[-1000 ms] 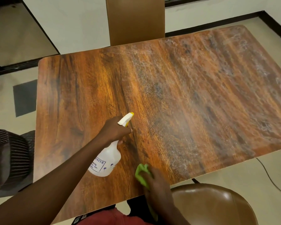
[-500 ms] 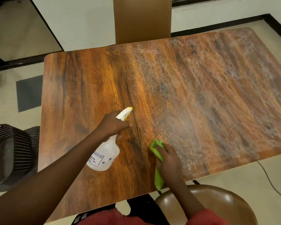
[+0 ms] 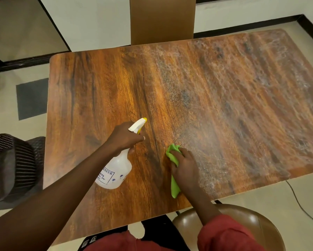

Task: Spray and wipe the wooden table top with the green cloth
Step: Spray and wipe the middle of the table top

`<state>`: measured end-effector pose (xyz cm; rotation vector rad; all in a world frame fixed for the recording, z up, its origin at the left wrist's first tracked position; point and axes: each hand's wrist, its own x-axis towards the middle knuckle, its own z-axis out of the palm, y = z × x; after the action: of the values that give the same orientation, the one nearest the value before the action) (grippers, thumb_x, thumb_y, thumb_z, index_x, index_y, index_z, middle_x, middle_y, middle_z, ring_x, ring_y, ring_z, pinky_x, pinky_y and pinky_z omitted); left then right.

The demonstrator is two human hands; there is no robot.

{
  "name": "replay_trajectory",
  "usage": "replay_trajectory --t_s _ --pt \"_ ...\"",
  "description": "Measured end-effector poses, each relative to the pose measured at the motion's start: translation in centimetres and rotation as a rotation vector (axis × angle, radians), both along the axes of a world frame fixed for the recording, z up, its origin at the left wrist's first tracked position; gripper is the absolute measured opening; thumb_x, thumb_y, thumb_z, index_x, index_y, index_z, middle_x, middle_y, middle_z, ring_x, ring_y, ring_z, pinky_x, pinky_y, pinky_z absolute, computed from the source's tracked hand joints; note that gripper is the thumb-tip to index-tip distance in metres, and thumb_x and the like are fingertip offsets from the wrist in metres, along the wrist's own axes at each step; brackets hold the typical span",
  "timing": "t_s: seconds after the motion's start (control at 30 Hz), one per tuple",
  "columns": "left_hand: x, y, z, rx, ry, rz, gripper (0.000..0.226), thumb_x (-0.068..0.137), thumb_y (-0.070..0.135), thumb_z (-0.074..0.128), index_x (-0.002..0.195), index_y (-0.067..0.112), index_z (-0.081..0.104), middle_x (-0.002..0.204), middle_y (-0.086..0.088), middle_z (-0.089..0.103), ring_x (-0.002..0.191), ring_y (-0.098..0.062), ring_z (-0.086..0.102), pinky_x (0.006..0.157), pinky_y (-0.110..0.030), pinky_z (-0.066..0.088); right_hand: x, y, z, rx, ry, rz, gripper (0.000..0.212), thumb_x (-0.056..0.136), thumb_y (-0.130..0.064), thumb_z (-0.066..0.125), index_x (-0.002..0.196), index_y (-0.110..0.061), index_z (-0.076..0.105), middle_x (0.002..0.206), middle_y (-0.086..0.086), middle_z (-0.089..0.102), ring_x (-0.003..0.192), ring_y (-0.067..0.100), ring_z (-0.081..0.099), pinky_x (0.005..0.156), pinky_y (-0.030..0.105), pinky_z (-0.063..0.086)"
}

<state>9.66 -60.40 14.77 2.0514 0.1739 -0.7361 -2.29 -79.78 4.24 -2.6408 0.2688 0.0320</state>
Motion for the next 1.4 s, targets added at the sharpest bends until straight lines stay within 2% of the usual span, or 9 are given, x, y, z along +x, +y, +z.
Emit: replay_trajectory --t_s 0.17,0.33,0.53,0.6,0.7,0.83,1.03,1.17,1.4 --pt "-0.3 0.0 -0.5 -0.018 0.054 0.007 0.029 0.081 0.015 0.072 0.105 0.014 0.055 0.071 -0.01 0.057 0.043 -0.021 0.053 0.046 -0.026 0.045 -3.0 1.8 -0.1 0.043 -0.012 0.122 0.042 0.072 -0.011 0.069 0.114 -0.019 0.069 0.118 0.006 0.063 0.105 0.026 0.057 0.079 0.037 0.052" --pt "0.0 0.4 -0.4 -0.016 0.036 0.002 0.034 0.084 0.017 0.071 0.111 0.021 0.05 0.079 -0.01 0.058 0.049 -0.018 0.054 0.045 -0.024 0.044 0.6 -1.0 -0.2 0.043 -0.009 -0.069 0.041 0.076 -0.012 0.069 0.116 -0.017 0.067 0.116 0.008 0.063 0.104 0.029 0.056 0.075 0.036 0.049" --pt "-0.4 0.7 -0.6 -0.039 0.013 0.036 0.02 0.082 0.012 0.071 0.094 0.02 0.057 0.075 -0.014 0.057 0.043 -0.02 0.052 0.044 -0.025 0.044 1.4 3.1 0.3 -0.005 0.014 0.096 0.043 0.075 -0.014 0.068 0.118 -0.017 0.066 0.123 0.008 0.061 0.112 0.03 0.053 0.083 0.04 0.05" --pt "-0.2 0.8 -0.6 -0.056 0.011 0.048 0.026 0.081 0.011 0.071 0.104 0.012 0.059 0.07 -0.013 0.056 0.041 -0.019 0.052 0.044 -0.026 0.044 0.1 3.6 0.0 0.007 0.011 0.156 0.043 0.071 -0.014 0.07 0.114 -0.018 0.067 0.118 0.005 0.063 0.105 0.027 0.056 0.078 0.04 0.054" --pt "0.0 1.2 -0.7 -0.046 0.02 0.044 0.04 0.083 0.015 0.072 0.118 0.018 0.053 0.076 -0.008 0.056 0.048 -0.018 0.054 0.045 -0.025 0.044 -0.9 2.1 -0.2 0.025 -0.011 0.13 0.042 0.069 -0.015 0.074 0.11 -0.02 0.07 0.113 0.003 0.064 0.099 0.025 0.059 0.071 0.035 0.054" --pt "0.4 1.9 -1.0 -0.024 0.029 0.059 0.049 0.083 0.019 0.072 0.126 0.019 0.049 0.082 -0.005 0.056 0.055 -0.019 0.055 0.049 -0.025 0.044 1.0 0.5 -0.2 0.008 -0.015 -0.011 0.042 0.073 -0.015 0.075 0.114 -0.019 0.068 0.118 0.009 0.062 0.106 0.029 0.059 0.075 0.038 0.053" --pt "0.0 2.6 -1.3 -0.036 0.039 0.067 0.046 0.083 0.017 0.072 0.125 0.015 0.052 0.079 -0.007 0.056 0.048 -0.017 0.054 0.043 -0.023 0.044 1.2 2.4 -0.1 0.045 0.01 0.102 0.043 0.078 -0.018 0.067 0.12 -0.021 0.064 0.122 0.004 0.059 0.112 0.026 0.053 0.079 0.04 0.054" --pt "0.6 2.6 -0.9 -0.072 0.032 0.087 0.038 0.084 0.016 0.072 0.116 0.021 0.053 0.078 -0.007 0.056 0.047 -0.017 0.053 0.041 -0.022 0.045 0.8 1.0 0.4 0.129 -0.074 -0.101 0.052 0.075 -0.008 0.069 0.125 -0.021 0.062 0.127 0.008 0.058 0.111 0.028 0.055 0.08 0.041 0.054" --pt "1.0 2.7 -0.7 -0.067 0.017 0.091 0.037 0.083 0.016 0.072 0.115 0.019 0.052 0.079 -0.008 0.056 0.051 -0.017 0.053 0.044 -0.024 0.045 3.2 2.9 -0.5 0.042 -0.06 0.002 0.052 0.077 -0.009 0.069 0.127 -0.017 0.06 0.133 0.007 0.055 0.12 0.028 0.05 0.089 0.043 0.052"
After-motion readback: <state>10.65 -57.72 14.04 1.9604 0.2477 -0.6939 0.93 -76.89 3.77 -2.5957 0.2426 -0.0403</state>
